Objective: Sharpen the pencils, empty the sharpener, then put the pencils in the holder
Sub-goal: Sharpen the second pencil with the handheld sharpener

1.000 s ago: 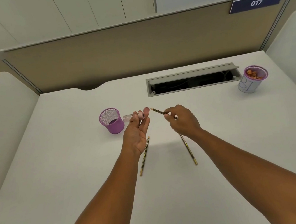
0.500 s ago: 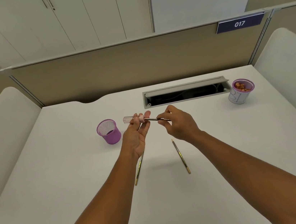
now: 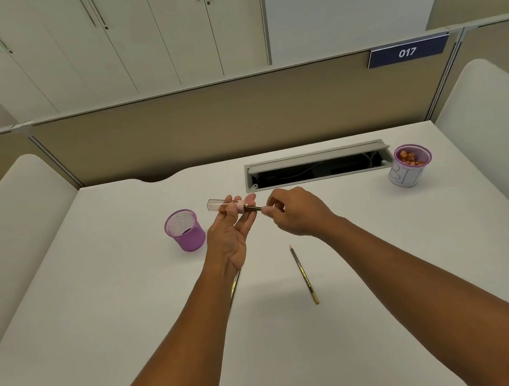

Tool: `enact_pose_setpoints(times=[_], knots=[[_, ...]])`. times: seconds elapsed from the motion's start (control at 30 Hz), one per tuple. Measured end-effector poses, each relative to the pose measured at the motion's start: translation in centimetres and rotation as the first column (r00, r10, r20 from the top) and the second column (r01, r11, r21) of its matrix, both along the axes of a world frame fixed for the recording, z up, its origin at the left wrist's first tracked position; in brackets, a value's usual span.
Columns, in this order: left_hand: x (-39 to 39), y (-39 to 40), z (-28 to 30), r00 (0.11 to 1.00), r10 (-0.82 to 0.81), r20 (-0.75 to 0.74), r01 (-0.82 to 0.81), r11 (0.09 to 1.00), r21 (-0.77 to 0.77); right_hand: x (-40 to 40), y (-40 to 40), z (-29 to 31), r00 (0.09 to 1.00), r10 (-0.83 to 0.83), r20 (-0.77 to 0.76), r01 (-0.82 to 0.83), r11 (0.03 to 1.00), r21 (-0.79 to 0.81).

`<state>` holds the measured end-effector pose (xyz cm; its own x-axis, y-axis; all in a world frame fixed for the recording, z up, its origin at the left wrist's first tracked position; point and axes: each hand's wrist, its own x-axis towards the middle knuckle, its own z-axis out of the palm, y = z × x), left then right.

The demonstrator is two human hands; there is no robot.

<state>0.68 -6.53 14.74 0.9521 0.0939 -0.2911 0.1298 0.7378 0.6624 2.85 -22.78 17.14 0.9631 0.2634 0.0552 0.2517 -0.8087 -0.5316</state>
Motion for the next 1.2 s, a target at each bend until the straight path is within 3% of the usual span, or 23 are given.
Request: enact_pose_setpoints(times=[0.13, 0.23, 0.33, 0.4, 0.53, 0.63, 0.7, 0.73, 0.87, 0.97, 1.03, 1.13, 1.2], knots=[[0.0, 0.4, 0.5, 0.999, 0.043, -0.003, -0.043, 0.998, -0.048, -0.8, -1.7, -0.5, 0.975, -0.010, 0.222, 0.003, 0.999, 0.032], [-0.3, 0.2, 0.9, 1.000, 0.003, -0.009, -0.003, 0.998, -0.064, -1.8, -2.4, -1.1, 0.895, 0.002, 0.445, -0.015, 1.000, 0.027], [-0.7, -0.2, 1.2, 1.000, -0.019, -0.009, 0.018, 0.996, -0.083, -2.3, -2.4, -0.9, 0.830, 0.002, 0.558, 0.013, 1.000, -0.024], [-0.8, -0.3, 1.4, 1.000, -0.018, 0.000, 0.018, 0.994, -0.104, -2.4, -2.1, -0.4, 0.844, 0.004, 0.536, 0.036, 0.997, -0.064], [-0.9, -0.2, 1.9, 0.999, -0.022, 0.034, 0.024, 0.998, -0.062, -2.6, -1.8, 0.3, 0.956, -0.049, 0.288, 0.090, 0.988, -0.130], [-1.0, -0.4, 2.0, 0.999, -0.023, 0.031, 0.023, 1.000, -0.018, -2.3, -1.6, 1.2, 0.991, -0.095, -0.094, 0.093, 0.995, -0.024], [-1.2, -0.8, 1.9, 1.000, -0.014, 0.013, 0.014, 1.000, -0.020, -2.1, -1.8, 2.0, 0.922, -0.111, -0.370, 0.176, 0.973, 0.148], [-1.3, -1.0, 1.7, 1.000, -0.005, 0.004, 0.005, 1.000, -0.025, -2.1, -1.9, 2.3, 0.903, -0.101, -0.418, 0.187, 0.968, 0.169], [-1.3, -1.9, 1.8, 1.000, 0.024, -0.003, -0.024, 1.000, -0.016, -2.7, -2.2, 1.5, 0.998, -0.049, -0.046, 0.048, 0.999, -0.021], [-1.4, -2.6, 2.3, 0.999, 0.031, -0.034, -0.031, 0.999, -0.011, -3.2, -2.4, 0.5, 0.973, -0.060, 0.224, 0.069, 0.997, -0.030], [-1.5, -3.0, 2.3, 0.998, 0.020, -0.060, -0.020, 1.000, -0.008, -3.2, -2.7, 0.4, 0.945, -0.068, 0.320, 0.095, 0.993, -0.072], [-1.6, -3.2, 2.2, 0.998, -0.010, -0.062, 0.009, 1.000, -0.017, -3.4, -2.4, 1.6, 0.949, -0.091, 0.303, 0.155, 0.969, -0.193], [-1.5, -3.2, 2.2, 0.999, -0.033, -0.043, 0.031, 0.998, -0.047, -3.4, -2.0, 2.2, 0.981, -0.152, 0.118, 0.175, 0.963, -0.207]])
